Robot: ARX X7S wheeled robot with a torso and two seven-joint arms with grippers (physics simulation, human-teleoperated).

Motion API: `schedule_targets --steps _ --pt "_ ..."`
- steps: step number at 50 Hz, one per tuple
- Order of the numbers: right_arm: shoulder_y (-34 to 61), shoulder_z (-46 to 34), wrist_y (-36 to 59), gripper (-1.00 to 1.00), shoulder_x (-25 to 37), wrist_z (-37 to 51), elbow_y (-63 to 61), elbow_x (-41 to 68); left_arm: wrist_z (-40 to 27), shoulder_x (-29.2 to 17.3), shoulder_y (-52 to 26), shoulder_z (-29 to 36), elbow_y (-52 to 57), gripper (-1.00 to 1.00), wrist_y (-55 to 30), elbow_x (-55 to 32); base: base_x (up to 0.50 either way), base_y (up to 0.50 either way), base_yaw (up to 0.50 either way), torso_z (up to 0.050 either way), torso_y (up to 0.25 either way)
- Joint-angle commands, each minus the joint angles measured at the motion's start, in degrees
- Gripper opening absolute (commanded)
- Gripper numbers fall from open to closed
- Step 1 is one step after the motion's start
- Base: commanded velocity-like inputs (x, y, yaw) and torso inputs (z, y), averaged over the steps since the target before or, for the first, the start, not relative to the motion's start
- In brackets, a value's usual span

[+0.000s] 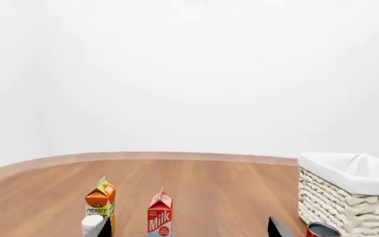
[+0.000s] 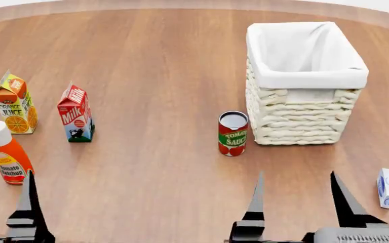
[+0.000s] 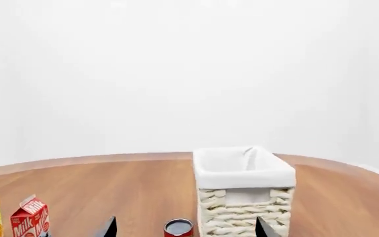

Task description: Pick the milk and place it in the basket.

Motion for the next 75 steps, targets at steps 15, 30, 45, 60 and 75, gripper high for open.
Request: schedule_targets --steps 15,30,45,60,75 --pt "12.6 12.4 12.2 1.00 17.2 14.7 -25.2 23.4 -22.4 -21.5 -6.9 -7.0 28.7 1.00 -6.3 -23.3 0.00 0.00 0.00 0.000 0.000" --pt "9.9 11.7 5.5 1.00 19.7 15.5 -24.6 22.2 -25.8 -24.7 -7.1 -4.3 28.0 1.00 -3.6 -23.9 0.00 0.00 0.00 0.000 0.000" --pt "8.7 9.1 2.9 1.00 21.0 16.4 -23.9 19.1 -26.7 -25.9 -6.8 -2.8 27.1 1.00 -1.8 -23.3 0.00 0.17 0.00 0.000 0.000" --pt "7.5 8.6 1.4 1.00 22.0 16.9 -23.5 19.2 -27.3 -26.4 -6.6 -1.3 26.7 1.00 -0.9 -22.4 0.00 0.50 0.00 0.000 0.000" --pt "7.8 6.5 1.1 1.00 23.0 17.5 -23.5 17.6 -27.9 -26.9 -6.8 -0.5 26.1 1.00 -0.3 -21.8 0.00 0.26 0.00 0.000 0.000"
